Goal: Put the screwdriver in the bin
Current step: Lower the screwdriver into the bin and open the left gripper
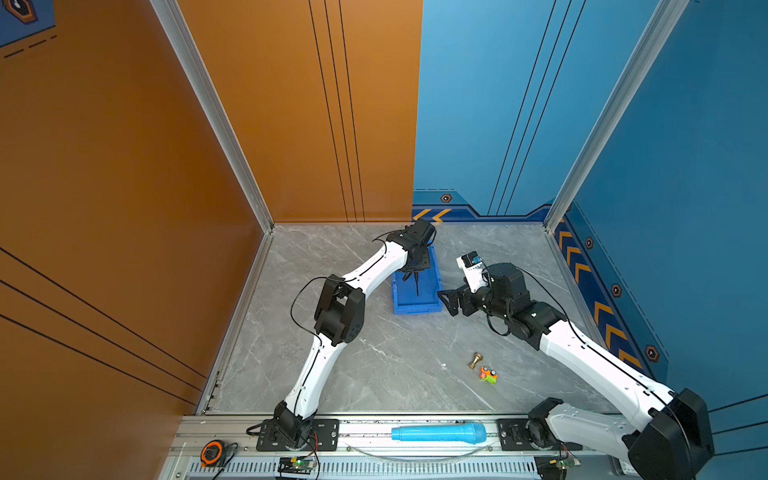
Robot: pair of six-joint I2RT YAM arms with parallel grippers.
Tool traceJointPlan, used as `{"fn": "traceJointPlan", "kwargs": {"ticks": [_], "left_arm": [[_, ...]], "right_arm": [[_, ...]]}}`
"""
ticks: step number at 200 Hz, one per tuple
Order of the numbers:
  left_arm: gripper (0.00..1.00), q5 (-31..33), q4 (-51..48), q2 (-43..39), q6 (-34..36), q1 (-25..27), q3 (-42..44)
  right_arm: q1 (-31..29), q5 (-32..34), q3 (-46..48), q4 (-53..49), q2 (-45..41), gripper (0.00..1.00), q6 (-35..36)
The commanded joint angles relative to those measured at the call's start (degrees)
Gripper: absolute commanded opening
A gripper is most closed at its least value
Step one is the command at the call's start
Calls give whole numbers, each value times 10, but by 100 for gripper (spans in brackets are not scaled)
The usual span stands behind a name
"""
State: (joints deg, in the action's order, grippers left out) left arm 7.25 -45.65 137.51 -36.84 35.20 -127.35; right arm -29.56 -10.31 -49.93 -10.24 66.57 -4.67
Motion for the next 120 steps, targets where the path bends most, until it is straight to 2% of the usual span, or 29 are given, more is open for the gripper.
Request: {"fn": "traceJointPlan", "kwargs": {"ticks": [1,120], "left_arm": [[9,11,-12,17,9,4,-17],[12,11,-11,64,-21,6,-15]], "right_arm": [[5,1,-20,14,11,100,7],[21,4,-15,32,11,100,-16]]}}
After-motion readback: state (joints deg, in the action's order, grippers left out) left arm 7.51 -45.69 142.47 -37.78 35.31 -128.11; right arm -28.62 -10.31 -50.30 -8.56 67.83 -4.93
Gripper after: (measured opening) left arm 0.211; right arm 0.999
